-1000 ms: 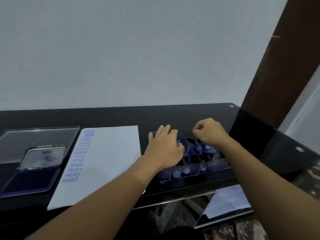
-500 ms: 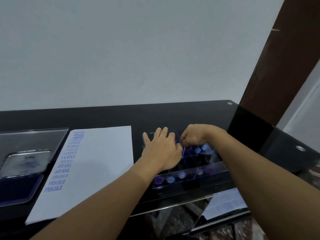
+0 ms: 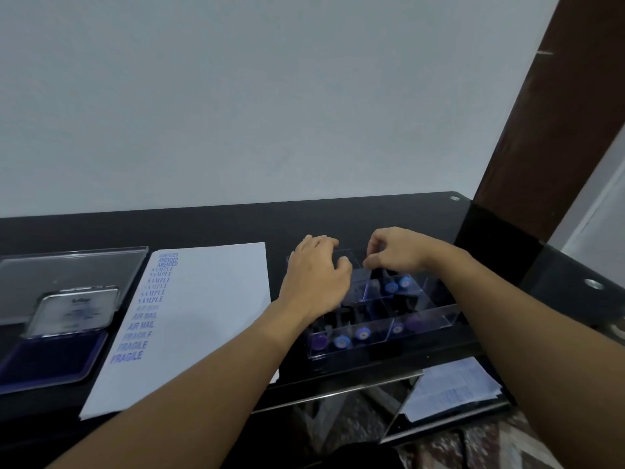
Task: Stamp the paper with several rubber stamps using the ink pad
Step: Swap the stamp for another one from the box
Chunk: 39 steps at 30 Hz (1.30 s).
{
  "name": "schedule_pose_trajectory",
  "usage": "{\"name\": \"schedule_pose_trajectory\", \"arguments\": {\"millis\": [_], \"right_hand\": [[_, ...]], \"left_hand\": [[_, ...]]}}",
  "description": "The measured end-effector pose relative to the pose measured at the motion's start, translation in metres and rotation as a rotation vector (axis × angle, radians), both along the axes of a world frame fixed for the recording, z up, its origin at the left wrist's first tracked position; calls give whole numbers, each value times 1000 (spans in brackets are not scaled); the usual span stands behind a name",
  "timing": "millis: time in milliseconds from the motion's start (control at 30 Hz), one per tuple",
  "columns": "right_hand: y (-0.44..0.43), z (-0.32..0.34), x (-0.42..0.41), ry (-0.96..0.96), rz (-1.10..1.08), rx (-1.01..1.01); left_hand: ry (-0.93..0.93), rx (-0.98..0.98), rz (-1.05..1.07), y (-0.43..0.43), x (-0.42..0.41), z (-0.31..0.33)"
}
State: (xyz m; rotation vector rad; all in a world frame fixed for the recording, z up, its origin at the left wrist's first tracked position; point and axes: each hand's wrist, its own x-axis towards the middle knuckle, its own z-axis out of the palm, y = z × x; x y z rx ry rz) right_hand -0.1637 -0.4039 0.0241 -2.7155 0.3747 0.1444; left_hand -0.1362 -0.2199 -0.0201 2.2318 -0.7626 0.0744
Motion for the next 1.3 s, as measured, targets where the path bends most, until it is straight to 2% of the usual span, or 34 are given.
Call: {"name": "schedule_pose_trajectory", "arguments": {"millis": [200,333,567,933,1167,1300], "right_hand": [[4,10,-13,-130,-76,8],[17,12,-20,-145,-122,15],[63,25,-25,-284,-36,12],[172,28,-12,-277,100,132],[239,27,6,-263,261,189],[278,20,25,-234,297,153]], "left_hand": [[-2,-10,3,32,-7,9],[-25,13,13,58,-12,14],[-67,78,67,112,-16,20],[-15,196,140,209,-9,25],[10,204,269,274,6,23],[38,167,349,311,12,14]]}}
